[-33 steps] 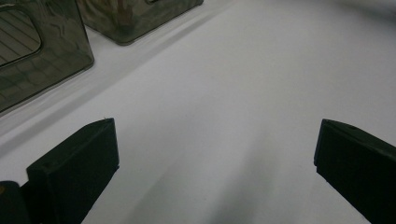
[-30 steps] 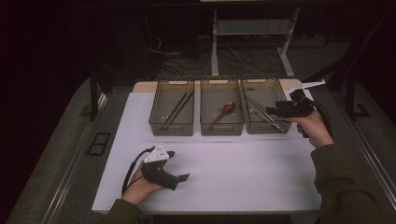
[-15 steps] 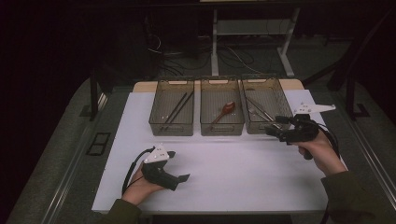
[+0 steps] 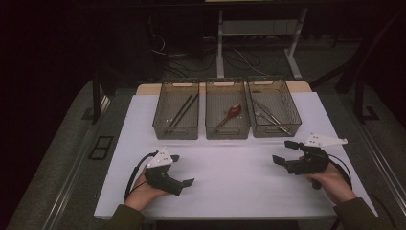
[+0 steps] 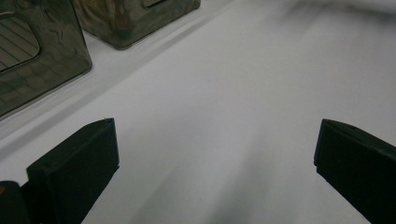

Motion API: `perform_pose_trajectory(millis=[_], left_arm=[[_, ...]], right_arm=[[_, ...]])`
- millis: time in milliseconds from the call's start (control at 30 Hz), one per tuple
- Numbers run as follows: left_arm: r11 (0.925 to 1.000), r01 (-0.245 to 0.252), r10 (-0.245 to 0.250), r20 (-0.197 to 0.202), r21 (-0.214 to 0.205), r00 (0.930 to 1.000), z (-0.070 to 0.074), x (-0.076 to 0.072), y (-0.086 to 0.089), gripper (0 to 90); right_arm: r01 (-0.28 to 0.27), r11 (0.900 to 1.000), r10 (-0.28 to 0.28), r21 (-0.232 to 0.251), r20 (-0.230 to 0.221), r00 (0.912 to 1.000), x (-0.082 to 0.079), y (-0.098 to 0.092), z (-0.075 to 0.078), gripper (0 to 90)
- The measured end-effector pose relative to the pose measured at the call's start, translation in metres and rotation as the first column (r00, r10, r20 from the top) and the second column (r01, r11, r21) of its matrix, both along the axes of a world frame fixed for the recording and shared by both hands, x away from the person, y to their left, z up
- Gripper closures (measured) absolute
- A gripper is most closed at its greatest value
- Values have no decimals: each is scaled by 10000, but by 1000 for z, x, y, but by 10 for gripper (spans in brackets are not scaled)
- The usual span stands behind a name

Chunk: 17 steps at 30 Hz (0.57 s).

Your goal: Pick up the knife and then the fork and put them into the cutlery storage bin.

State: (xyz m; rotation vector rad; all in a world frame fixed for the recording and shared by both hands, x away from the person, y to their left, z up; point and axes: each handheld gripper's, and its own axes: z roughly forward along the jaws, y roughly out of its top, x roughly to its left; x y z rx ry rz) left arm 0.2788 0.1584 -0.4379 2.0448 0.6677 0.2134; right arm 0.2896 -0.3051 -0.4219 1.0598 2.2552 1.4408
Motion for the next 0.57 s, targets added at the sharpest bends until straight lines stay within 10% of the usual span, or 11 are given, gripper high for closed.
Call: perform_pose_trajectory(millis=[567], left_arm=[[10000,58,-58,65,23,10000,1,-2,-1,0]], right_arm=[[-254,9995,256,-201,86,9996,-28,4,-19,135]])
